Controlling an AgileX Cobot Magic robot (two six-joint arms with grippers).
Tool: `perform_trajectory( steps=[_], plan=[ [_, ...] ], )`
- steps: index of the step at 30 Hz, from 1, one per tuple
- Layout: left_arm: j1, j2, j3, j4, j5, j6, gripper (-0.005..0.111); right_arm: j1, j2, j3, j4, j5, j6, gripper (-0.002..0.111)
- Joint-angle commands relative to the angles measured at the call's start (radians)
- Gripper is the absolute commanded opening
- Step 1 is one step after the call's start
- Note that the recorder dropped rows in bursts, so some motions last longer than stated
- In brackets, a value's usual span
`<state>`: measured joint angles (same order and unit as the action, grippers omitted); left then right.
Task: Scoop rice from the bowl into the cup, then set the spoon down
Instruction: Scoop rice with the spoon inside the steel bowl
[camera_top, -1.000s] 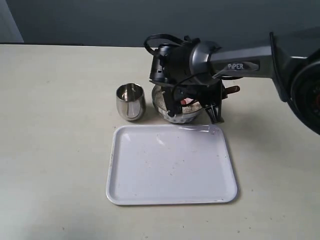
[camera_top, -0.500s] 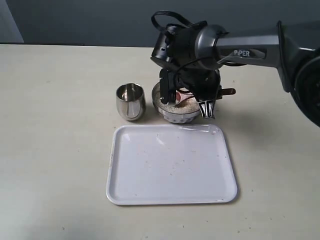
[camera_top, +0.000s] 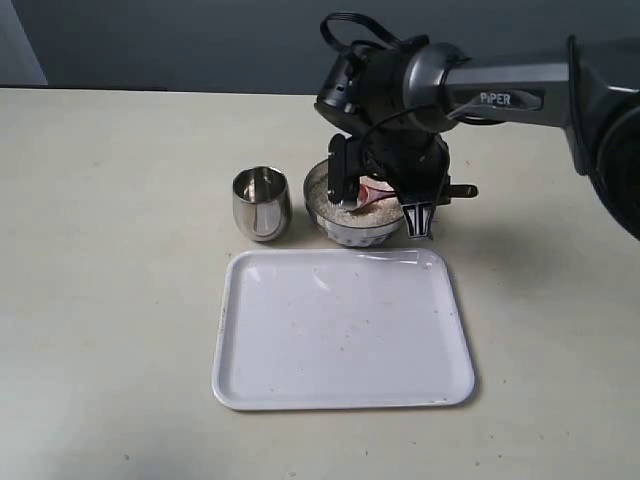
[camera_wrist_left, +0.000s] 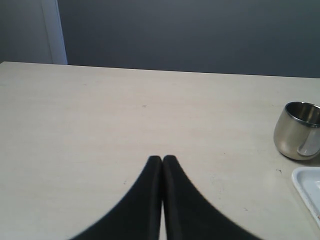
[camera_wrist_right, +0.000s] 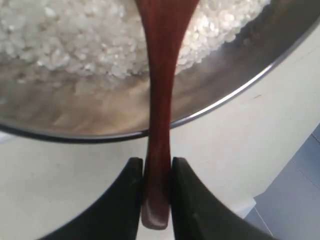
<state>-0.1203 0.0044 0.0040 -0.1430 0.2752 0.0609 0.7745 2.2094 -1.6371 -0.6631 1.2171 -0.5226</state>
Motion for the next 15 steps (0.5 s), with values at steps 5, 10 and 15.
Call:
perform_trajectory(
  steps=[5, 10, 15],
  plan=[
    [-0.012, -0.004, -0.004, 0.003, -0.013, -0.007, 0.001, -0.007, -0.010, -0.006, 0.029, 0.004, 0.001, -0.001],
    [-0.012, -0.004, -0.004, 0.003, -0.013, -0.007, 0.001, -0.007, -0.018, -0.006, 0.072, 0.004, 0.001, -0.001],
    [-0.012, -0.004, -0.004, 0.003, -0.013, -0.007, 0.001, -0.007, -0.021, -0.006, 0.071, 0.004, 0.001, -0.001]
  ],
)
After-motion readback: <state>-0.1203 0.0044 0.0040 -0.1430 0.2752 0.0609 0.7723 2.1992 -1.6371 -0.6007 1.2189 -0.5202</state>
